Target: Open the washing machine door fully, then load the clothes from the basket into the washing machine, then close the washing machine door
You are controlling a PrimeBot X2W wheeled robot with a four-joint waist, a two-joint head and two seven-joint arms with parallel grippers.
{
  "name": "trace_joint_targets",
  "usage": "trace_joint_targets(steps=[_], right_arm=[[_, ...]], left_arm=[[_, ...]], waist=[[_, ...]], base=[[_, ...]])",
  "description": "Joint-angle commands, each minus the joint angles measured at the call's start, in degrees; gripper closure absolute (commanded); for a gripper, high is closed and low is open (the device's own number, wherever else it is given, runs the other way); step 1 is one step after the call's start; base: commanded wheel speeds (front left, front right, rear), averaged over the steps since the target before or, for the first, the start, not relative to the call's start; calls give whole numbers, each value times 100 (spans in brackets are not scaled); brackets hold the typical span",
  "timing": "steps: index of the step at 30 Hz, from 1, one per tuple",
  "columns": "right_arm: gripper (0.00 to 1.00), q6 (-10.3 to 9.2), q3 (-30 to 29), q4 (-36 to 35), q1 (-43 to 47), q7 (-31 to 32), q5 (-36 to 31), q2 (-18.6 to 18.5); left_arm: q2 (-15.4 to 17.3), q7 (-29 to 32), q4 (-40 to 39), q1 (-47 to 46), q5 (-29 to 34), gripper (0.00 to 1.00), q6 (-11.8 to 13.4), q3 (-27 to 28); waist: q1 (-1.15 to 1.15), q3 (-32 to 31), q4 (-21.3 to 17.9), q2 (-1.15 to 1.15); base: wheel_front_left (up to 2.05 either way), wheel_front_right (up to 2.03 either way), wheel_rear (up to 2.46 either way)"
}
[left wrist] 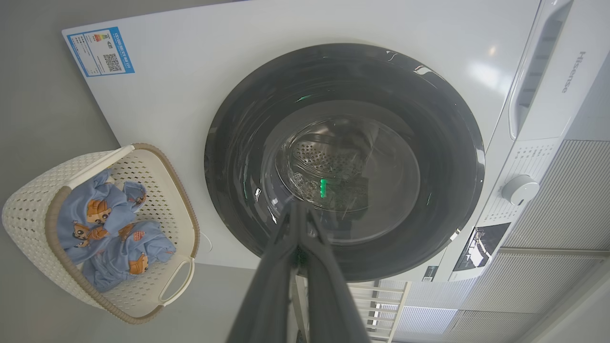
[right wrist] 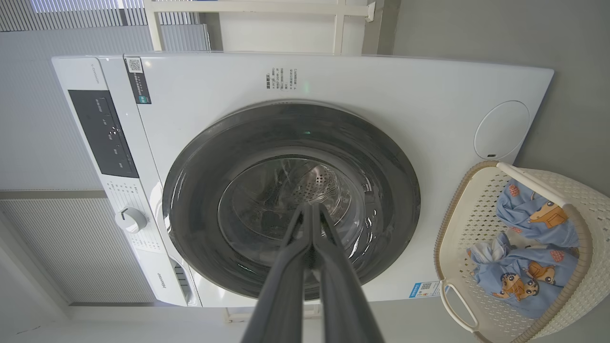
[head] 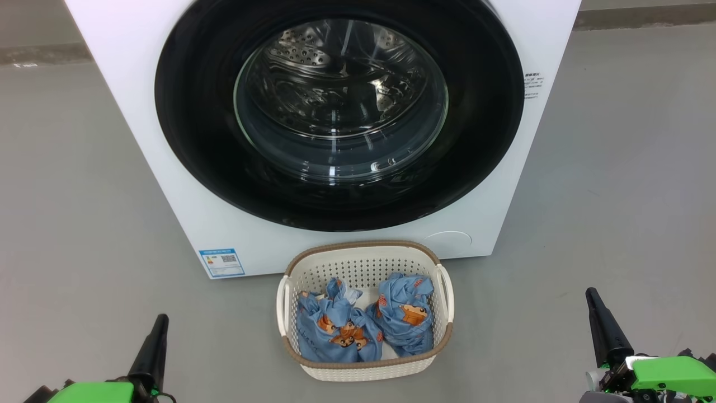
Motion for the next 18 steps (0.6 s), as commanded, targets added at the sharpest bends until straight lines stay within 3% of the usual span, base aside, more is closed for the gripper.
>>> trace_joint_targets(steps=[1, 18], right_arm=[[100, 10, 124, -141, -259, 39, -54, -13], [100, 10, 119, -140, -260, 43, -58, -10]], left_arm=[[77, 20, -106, -244, 69, 100, -18, 200], [71, 27, -106, -245, 75, 100, -18, 208]], waist=[[0, 0, 0, 0], [0, 0, 0, 0]], base=[[0, 0, 0], [0, 0, 0]])
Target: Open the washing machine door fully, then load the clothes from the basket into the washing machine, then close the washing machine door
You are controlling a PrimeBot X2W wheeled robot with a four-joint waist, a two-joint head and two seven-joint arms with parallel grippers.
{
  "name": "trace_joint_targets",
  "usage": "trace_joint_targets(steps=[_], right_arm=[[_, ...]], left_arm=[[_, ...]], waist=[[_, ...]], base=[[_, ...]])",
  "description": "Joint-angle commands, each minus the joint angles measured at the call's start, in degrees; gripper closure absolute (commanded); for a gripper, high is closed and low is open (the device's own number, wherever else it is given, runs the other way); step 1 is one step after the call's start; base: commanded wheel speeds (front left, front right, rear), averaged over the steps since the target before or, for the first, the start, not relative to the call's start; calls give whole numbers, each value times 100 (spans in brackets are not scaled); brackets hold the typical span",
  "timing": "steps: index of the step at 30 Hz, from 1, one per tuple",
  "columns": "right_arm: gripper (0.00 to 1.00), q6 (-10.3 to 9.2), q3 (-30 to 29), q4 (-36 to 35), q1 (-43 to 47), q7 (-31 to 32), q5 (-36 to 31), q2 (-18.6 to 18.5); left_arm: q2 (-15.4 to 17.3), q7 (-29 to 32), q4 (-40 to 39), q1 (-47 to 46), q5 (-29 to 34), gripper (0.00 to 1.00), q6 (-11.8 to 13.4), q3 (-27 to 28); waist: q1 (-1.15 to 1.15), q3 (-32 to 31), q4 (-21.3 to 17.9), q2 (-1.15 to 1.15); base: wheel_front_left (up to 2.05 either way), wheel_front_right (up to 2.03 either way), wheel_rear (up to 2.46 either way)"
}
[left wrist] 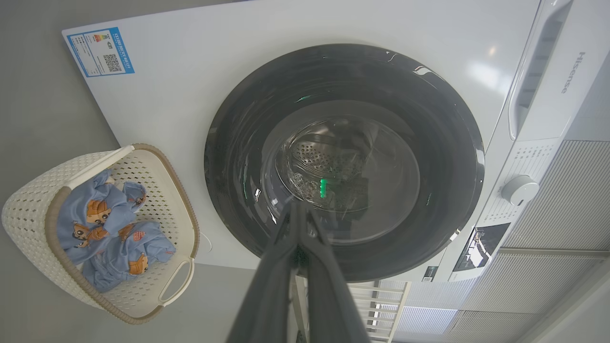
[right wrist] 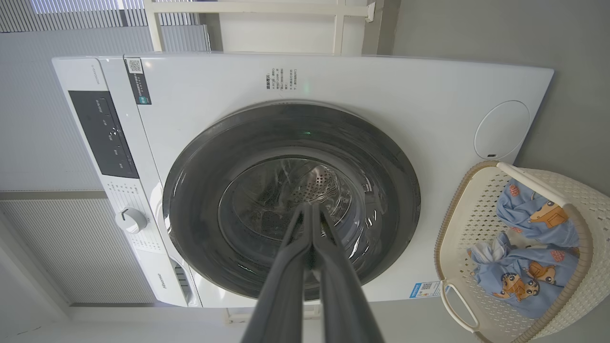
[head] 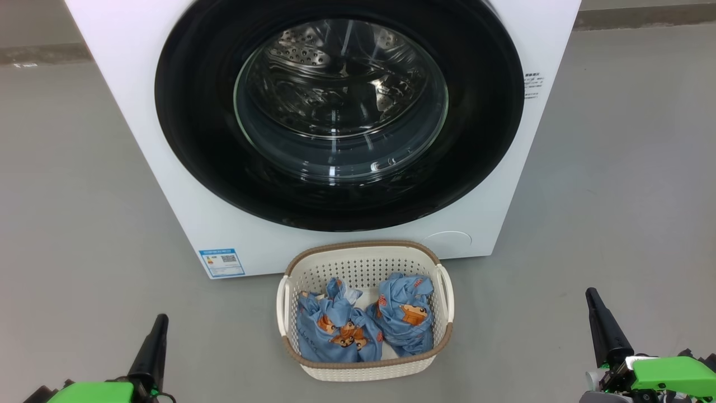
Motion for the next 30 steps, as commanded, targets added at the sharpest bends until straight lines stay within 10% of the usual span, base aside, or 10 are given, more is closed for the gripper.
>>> trace_joint_targets(steps=[1, 30], right_arm=[[100, 10, 128, -141, -260, 43, -58, -21], [100, 10, 122, -141, -261, 48, -63, -16]], left_arm=[[72, 27, -106, -244, 74, 100, -18, 202], [66, 34, -106, -245, 82, 100, -18, 212]], waist=[[0, 0, 0, 0], [0, 0, 0, 0]], base=[[0, 0, 0], [0, 0, 0]])
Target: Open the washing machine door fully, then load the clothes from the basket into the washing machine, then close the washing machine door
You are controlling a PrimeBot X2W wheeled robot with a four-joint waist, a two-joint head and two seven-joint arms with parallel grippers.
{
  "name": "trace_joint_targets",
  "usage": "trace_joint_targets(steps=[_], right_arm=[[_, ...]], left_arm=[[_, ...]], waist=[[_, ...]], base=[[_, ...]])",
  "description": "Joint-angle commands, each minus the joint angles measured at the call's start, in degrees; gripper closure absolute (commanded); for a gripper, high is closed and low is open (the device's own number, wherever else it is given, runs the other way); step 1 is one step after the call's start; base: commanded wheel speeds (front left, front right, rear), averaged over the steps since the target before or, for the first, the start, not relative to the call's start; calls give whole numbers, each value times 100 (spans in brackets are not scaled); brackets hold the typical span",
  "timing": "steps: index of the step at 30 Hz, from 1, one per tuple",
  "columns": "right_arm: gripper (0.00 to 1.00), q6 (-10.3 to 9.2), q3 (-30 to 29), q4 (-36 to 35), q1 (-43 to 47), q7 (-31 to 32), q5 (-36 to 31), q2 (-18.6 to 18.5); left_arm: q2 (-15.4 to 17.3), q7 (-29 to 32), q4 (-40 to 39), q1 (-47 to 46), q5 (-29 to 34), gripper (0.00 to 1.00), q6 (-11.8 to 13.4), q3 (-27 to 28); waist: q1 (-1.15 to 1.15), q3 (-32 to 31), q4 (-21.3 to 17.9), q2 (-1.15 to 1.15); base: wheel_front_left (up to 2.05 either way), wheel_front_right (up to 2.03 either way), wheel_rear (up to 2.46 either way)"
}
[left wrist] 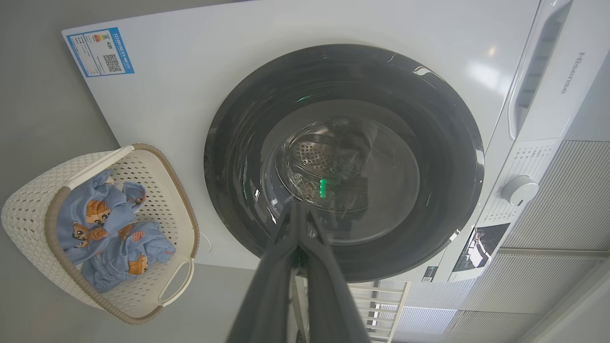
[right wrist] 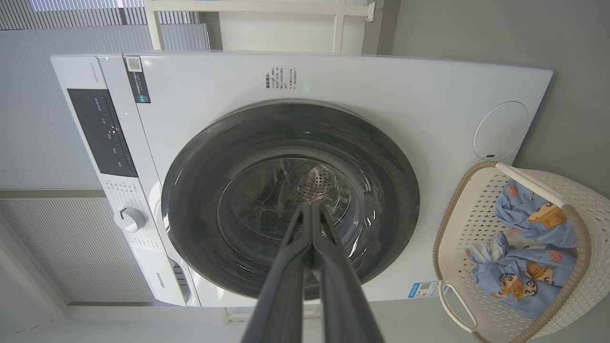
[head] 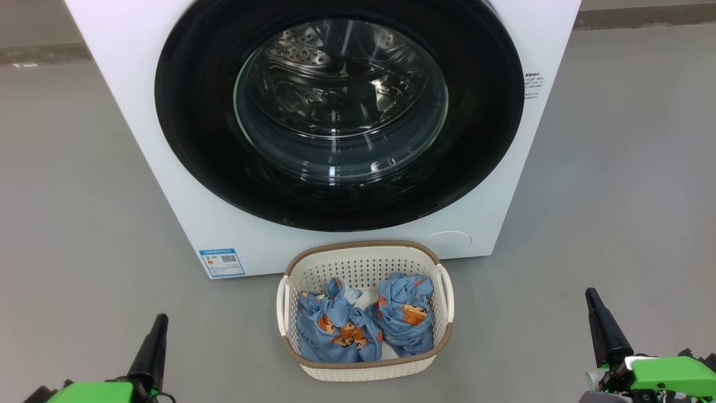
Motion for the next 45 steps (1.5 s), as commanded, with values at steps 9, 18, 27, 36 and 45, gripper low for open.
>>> trace_joint_targets(steps=[9, 18, 27, 36, 45], right_arm=[[0, 0, 10, 194, 105, -25, -8, 37], [0, 1, 102, 158, 115, -178, -181, -5], [0, 2, 207, 155, 83, -319, -668, -101], [0, 2, 315, 137, 67, -470, -1261, -135], [0, 3, 442, 175, 41, -621, -1799, -216]], left_arm=[[-70, -26, 161, 125, 12, 0, 2, -39], [-20, -182, 52, 119, 196, 0, 0, -158], [24, -319, -31, 104, 608, 0, -1, -214], [34, -470, -108, 94, 1246, 0, -2, -260], [61, -622, -216, 96, 2023, 0, -4, -347]], waist=[[0, 4, 0, 0], [2, -1, 13, 0], [0, 7, 17, 0], [0, 17, 29, 0], [0, 14, 45, 0]], base=[[0, 0, 0], [0, 0, 0], [0, 0, 0], [0, 0, 0], [0, 0, 0]])
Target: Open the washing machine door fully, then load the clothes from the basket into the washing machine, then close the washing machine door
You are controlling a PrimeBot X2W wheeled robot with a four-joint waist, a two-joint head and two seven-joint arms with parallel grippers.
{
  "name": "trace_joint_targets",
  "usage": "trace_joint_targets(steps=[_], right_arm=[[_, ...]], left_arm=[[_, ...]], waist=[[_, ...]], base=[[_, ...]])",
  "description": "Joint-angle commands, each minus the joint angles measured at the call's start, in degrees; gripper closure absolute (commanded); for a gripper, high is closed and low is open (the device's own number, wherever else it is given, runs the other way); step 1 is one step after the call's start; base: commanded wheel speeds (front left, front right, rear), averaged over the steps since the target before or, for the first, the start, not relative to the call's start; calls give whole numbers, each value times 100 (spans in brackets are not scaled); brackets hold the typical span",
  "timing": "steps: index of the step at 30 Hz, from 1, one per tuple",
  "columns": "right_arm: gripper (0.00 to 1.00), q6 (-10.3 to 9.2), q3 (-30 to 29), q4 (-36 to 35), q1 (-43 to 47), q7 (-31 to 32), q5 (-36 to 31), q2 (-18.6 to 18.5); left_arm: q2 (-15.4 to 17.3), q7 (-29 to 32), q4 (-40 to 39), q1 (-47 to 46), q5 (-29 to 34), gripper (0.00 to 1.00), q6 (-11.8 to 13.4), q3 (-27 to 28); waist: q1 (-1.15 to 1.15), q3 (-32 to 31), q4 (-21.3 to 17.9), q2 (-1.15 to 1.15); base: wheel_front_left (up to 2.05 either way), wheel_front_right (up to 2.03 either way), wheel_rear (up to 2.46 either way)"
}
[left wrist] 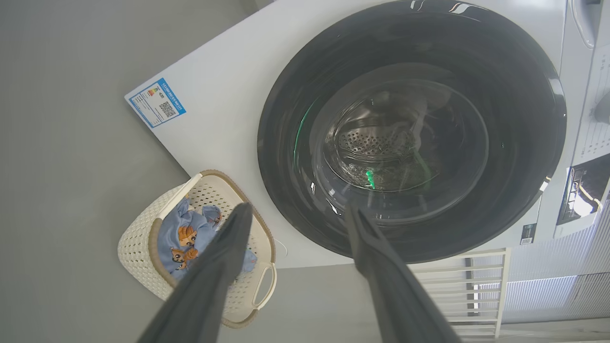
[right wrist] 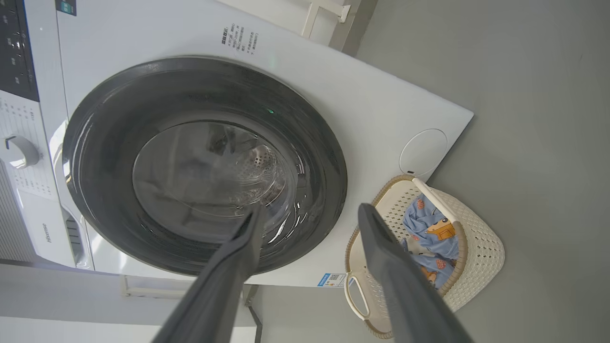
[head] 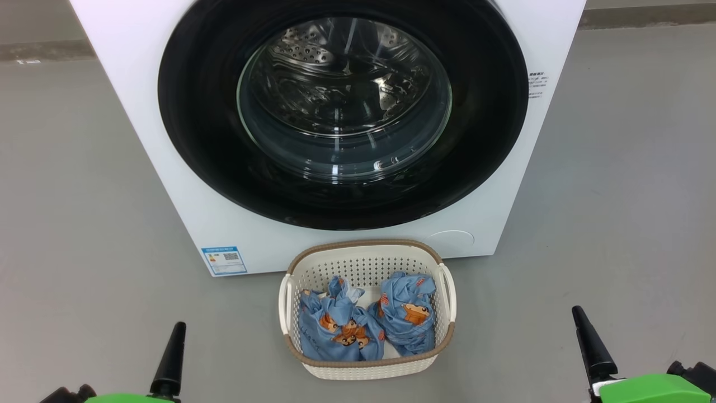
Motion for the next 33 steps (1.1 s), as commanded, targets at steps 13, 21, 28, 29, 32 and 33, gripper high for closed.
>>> trace_joint_targets(steps=[13, 21, 28, 29, 32, 33], right_arm=[[0, 4, 242, -68, -247, -273, -987, -192], [0, 5, 319, -43, -264, -407, -1442, -251], [0, 5, 370, -39, -271, -507, -1802, -294], [0, 5, 377, -37, -272, -524, -1861, -302], [0, 5, 408, -28, -272, -575, -2039, -322], [0, 6, 418, -25, -272, -591, -2096, -328]], left_arm=[[140, -268, -224, -169, 1275, 0, -12, -44], [172, -404, -259, -163, 1900, 0, -14, -100], [192, -505, -292, -162, 2312, 0, -15, -147], [198, -522, -297, -162, 2381, 0, -15, -157], [212, -572, -317, -162, 2580, 0, -15, -181], [217, -589, -324, -162, 2646, 0, -15, -189]], waist=[[-1, -10, 11, 0], [-1, -20, 7, 0], [-1, -21, 2, 0], [-1, -21, 2, 0], [-1, -21, 1, 0], [-1, -21, 1, 0]], base=[[0, 0, 0], [0, 0, 0], [0, 0, 0], [0, 0, 0], [0, 0, 0], [0, 0, 0]])
